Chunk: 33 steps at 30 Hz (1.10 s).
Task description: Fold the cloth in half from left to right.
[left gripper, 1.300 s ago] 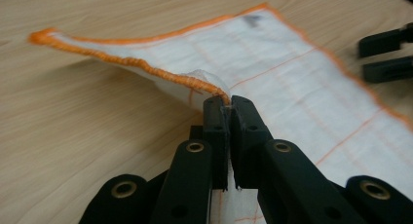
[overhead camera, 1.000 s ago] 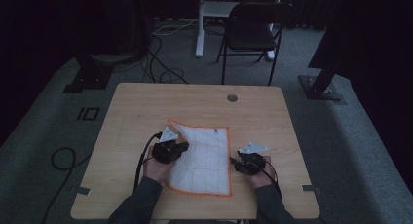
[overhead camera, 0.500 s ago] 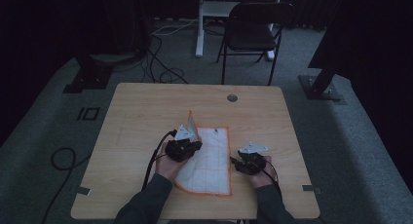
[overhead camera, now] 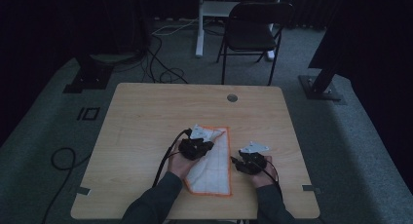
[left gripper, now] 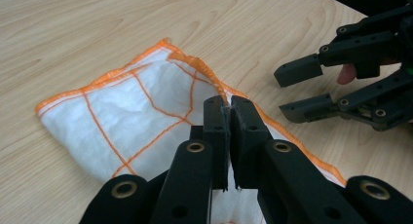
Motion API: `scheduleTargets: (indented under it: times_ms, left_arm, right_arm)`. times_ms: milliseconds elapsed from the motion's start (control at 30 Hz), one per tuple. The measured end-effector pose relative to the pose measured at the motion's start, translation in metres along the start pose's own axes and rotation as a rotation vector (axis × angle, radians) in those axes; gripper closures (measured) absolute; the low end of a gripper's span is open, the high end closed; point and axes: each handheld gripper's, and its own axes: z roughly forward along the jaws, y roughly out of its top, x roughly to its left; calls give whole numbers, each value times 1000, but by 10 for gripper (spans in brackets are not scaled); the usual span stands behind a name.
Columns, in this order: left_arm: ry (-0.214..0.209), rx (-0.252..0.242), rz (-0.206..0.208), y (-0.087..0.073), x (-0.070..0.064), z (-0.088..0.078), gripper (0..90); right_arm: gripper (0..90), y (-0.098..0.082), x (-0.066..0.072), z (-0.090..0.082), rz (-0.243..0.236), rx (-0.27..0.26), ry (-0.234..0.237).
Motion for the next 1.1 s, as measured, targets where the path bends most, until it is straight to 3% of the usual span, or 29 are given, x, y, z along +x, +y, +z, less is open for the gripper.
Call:
scheduleTargets:
  times_ms: [300,500,633,733,867,1100]
  left_arm:
    - [-11,1,-4,11,-7,13,870]
    - [-31,39,-4,12,-10,28,867]
    - [-51,58,-23,7,-8,36,784]
    - [-58,29,-39,6,-4,28,705]
    - [-49,7,-56,1,3,8,674]
    - [-6,7,-100,-24,17,-18,635]
  right_arm:
    - [545,0,0,0,4,-1,0]
    - [545,0,-1,0,7,0,-2]
    - [545,0,-1,0,6,1,-1]
    - [545,-1,-2,-1,6,1,-4]
    - [545,-1,-2,-1,5,2,-5]
    - [545,-1,-1,-1,6,2,-4]
